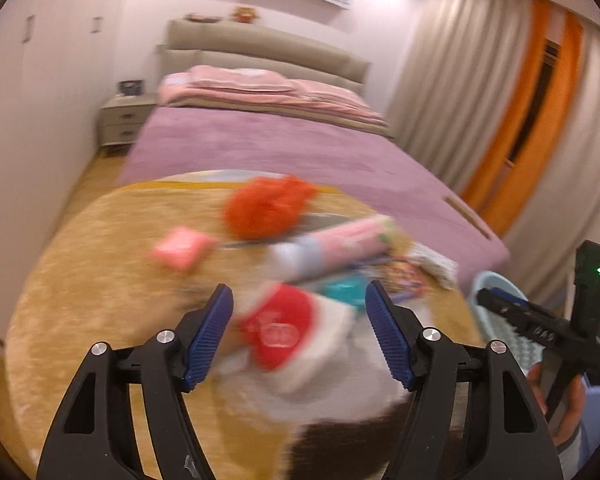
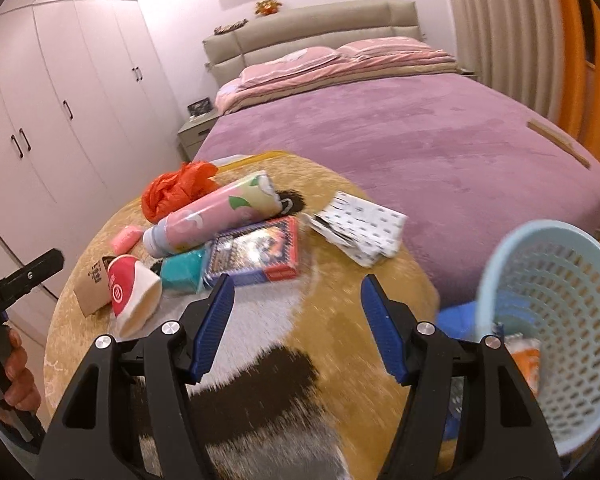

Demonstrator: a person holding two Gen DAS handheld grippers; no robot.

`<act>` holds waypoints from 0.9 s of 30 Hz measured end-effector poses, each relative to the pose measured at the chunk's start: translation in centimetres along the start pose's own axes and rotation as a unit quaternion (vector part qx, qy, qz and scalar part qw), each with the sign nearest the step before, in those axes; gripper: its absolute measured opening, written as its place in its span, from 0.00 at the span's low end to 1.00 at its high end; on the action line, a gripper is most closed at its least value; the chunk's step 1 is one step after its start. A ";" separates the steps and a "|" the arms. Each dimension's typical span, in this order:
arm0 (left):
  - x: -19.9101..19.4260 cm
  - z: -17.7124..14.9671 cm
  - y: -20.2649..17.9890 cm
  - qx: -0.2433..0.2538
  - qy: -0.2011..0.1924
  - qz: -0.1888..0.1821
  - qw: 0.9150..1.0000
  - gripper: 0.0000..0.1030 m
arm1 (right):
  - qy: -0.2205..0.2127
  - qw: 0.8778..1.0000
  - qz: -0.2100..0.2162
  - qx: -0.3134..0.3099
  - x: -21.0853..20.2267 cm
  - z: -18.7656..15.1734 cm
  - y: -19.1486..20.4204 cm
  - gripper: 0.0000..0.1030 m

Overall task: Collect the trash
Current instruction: 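Return both tools to the table and grasp the colorful card box with the right tool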

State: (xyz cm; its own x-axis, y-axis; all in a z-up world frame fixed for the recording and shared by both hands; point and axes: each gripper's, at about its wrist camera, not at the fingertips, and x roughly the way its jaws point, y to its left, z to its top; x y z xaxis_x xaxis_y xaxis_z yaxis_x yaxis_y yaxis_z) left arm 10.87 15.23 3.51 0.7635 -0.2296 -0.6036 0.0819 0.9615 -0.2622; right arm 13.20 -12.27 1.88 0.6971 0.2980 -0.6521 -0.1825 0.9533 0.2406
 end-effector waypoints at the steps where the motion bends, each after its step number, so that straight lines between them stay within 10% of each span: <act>1: 0.0 0.0 0.8 -0.004 0.000 0.005 1.000 0.66 | 0.004 1.000 0.001 0.000 0.7 0.4 0.2 0.60; 11: 2.1 0.6 8.6 -0.039 0.026 0.059 0.997 0.66 | 0.049 0.998 0.028 -0.012 6.9 3.6 2.6 0.40; 27: 5.5 0.0 10.8 -0.055 0.077 -0.005 0.996 0.69 | 0.092 0.994 0.033 -0.046 12.0 5.7 3.5 0.40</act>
State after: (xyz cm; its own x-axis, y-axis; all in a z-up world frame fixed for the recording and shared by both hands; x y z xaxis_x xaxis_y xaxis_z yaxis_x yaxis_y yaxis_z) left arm 15.99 24.39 -2.68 0.6554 -0.2667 -0.7066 0.0114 0.9390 -0.3438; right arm 24.93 -5.60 -0.99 0.5443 0.3553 -0.7599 -0.2925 0.9294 0.2250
